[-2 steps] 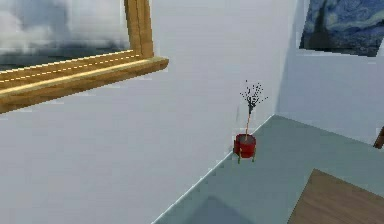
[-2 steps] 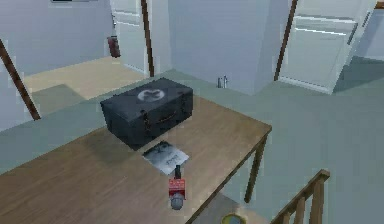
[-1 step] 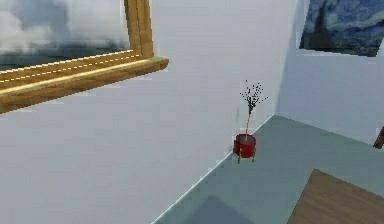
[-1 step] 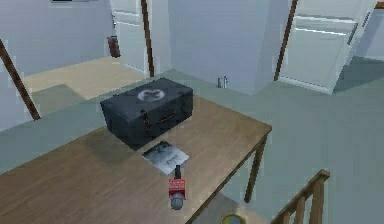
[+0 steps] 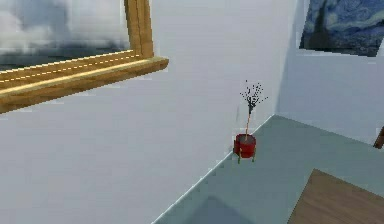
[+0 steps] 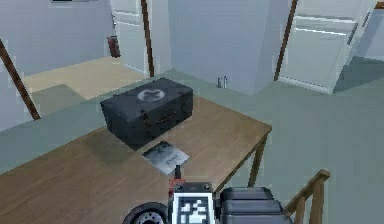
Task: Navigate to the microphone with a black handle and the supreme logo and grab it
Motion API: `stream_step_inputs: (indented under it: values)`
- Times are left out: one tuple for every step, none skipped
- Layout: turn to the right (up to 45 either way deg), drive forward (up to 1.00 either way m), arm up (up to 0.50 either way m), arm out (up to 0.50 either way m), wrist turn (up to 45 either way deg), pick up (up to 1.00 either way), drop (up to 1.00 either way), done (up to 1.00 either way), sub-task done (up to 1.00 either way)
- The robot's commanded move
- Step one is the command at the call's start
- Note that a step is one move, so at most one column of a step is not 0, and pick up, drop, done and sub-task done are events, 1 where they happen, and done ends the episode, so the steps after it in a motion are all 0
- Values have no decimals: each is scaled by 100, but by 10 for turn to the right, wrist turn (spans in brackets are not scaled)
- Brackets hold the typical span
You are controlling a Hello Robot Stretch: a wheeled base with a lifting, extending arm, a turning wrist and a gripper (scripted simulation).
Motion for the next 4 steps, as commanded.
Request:
stream_step_inputs:
  values:
    - [0,0,0,12,0,0,0,0,0]
    - [0,0,0,0,450,0,0,0,0]
    - [0,0,0,0,450,0,0,0,0]
    - [0,0,0,0,450,0,0,0,0]
